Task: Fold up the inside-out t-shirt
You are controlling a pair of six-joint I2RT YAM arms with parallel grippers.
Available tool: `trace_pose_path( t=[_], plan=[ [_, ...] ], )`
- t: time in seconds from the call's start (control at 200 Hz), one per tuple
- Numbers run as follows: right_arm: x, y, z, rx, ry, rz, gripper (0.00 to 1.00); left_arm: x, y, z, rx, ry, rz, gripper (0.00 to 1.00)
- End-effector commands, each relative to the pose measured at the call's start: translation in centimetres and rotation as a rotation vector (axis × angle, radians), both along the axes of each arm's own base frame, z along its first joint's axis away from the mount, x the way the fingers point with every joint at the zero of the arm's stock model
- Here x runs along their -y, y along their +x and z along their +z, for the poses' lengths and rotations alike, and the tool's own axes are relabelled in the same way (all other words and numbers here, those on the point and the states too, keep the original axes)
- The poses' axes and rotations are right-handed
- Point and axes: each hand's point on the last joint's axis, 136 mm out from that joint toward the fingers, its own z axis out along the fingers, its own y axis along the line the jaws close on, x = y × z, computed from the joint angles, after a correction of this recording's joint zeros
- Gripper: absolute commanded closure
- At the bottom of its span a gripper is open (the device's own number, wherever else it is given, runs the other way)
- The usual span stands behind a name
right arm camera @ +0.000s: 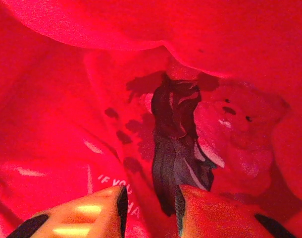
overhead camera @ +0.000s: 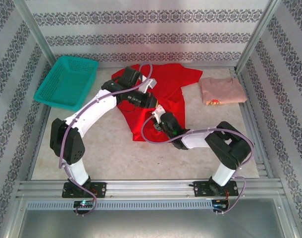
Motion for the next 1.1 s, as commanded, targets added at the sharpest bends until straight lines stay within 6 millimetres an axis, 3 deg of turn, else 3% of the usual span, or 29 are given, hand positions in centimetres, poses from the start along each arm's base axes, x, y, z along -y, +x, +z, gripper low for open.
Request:
trace_pose_path(
  t=[0.0, 0.18, 0.5, 0.705, 1.094],
  plan=[
    [0.9, 1.4, 0.4, 0.032, 0.016, -0.061, 0.66, 0.4, -1.6, 4.2, -0.021, -0.116, 0.0, 1.0],
    [0.3, 1.8, -0.4, 0.0, 0.019, 0.005, 0.64, 1.4, -4.2, 8.7, 0.025, -0.212, -0.031, 1.0],
    [-0.1, 3.5, -1.4, -0.044, -0.012, -0.051, 0.6, 2.8, -6.6, 11.8, 0.09, -0.231, -0.102, 1.0],
    [-0.2, 5.0, -2.2, -0.108, -0.014, -0.103, 0.54, 3.6, -8.2, 16.1, 0.154, -0.327, -0.161, 1.0],
    [1.2, 7.8, -4.5, -0.261, -0.103, -0.233, 0.41, 3.8, -10.3, 21.3, 0.249, -0.407, -0.216, 1.0]
  ],
)
